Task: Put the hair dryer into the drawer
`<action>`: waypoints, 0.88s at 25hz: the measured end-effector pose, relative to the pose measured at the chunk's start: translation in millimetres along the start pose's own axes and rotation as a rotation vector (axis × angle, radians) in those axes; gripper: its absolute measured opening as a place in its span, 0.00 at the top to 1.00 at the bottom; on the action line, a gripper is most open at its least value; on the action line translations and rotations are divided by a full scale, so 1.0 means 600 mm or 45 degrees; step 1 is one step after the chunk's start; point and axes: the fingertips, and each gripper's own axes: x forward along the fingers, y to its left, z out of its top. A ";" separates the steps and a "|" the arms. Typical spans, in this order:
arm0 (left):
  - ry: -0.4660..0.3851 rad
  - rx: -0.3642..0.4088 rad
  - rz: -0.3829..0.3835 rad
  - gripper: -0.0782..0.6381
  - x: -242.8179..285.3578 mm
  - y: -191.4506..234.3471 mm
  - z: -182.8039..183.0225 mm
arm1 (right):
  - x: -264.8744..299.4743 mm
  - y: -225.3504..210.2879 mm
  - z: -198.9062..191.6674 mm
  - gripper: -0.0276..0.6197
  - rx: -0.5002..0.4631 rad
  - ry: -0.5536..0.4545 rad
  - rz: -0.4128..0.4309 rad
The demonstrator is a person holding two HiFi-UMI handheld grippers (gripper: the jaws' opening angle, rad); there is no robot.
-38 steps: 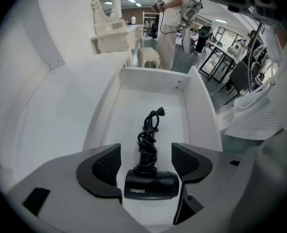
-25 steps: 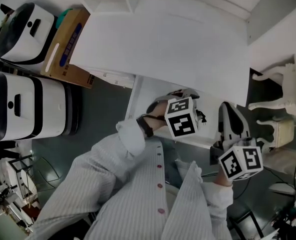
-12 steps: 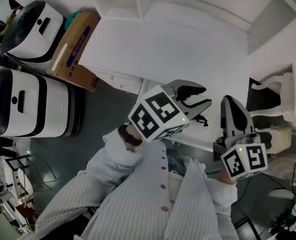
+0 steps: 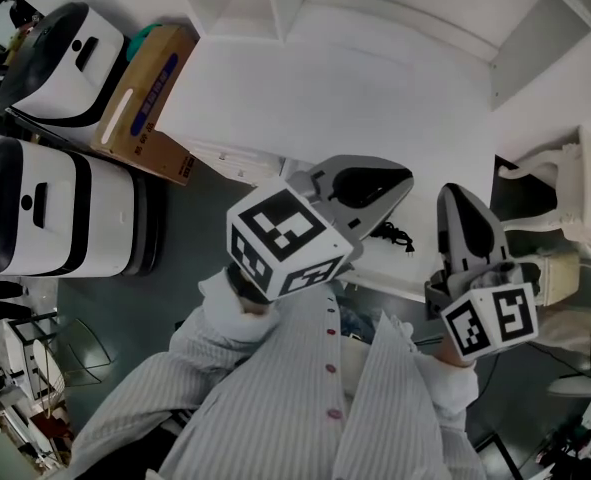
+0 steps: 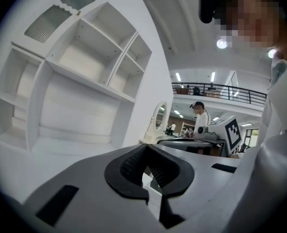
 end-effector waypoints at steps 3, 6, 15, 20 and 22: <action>0.002 0.032 -0.005 0.88 0.001 -0.006 0.003 | 0.000 0.008 -0.002 0.94 -0.012 0.004 0.020; 0.005 0.040 -0.022 0.88 0.000 -0.014 0.002 | -0.001 0.018 -0.001 0.94 -0.015 -0.001 0.035; -0.002 0.021 0.003 0.88 -0.009 -0.012 -0.001 | -0.003 0.031 0.000 0.94 -0.016 -0.008 0.047; 0.010 0.012 0.017 0.88 -0.014 -0.009 -0.003 | -0.002 0.035 -0.003 0.94 -0.023 0.006 0.056; 0.008 0.005 0.016 0.88 -0.018 -0.009 -0.002 | -0.001 0.041 -0.003 0.94 -0.026 0.009 0.060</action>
